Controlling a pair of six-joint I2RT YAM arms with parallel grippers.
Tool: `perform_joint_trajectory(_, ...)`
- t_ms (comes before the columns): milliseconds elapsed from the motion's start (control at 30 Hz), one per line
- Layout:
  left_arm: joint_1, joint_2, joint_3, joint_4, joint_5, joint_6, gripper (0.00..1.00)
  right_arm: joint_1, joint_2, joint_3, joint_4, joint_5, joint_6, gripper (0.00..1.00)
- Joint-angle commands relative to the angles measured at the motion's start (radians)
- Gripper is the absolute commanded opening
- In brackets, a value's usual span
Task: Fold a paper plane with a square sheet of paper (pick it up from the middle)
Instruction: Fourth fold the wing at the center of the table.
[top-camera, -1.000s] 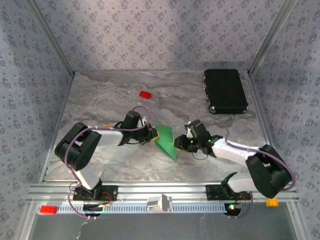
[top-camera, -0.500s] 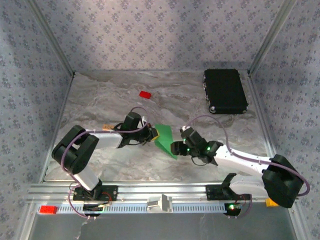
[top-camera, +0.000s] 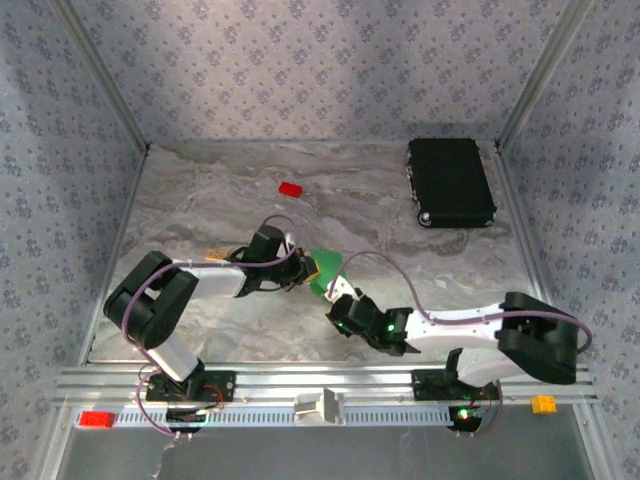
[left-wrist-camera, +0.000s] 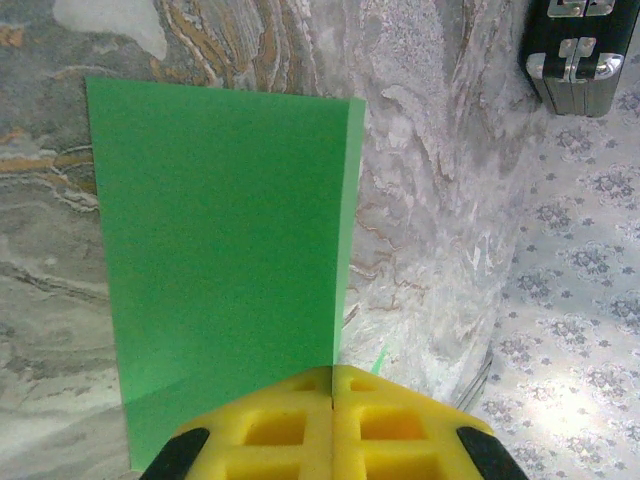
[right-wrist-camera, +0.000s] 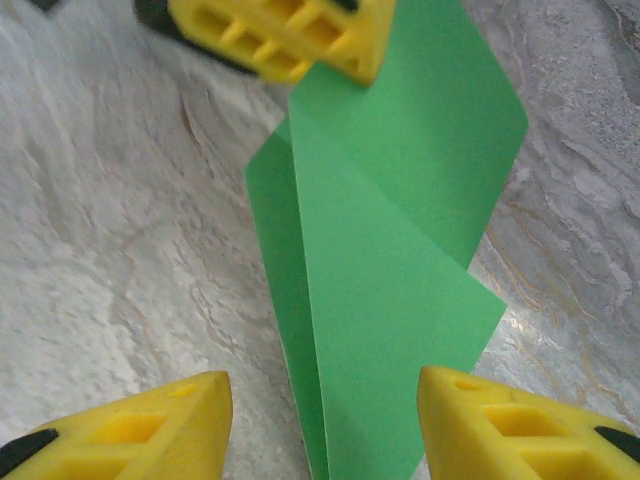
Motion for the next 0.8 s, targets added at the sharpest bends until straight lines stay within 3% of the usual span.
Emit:
perform_joint_trajectory(0,-0.009,-0.025,0.019,0.01,-0.004,0.001,0.06,0.02,0.061,0.048,0.02,0.157,-0.046,0.5)
perform_joint_trajectory(767,-0.009,-0.025,0.032,-0.01,0.0,0.012,0.07,0.015,0.147,0.05,0.015,0.164,-0.011,0.22)
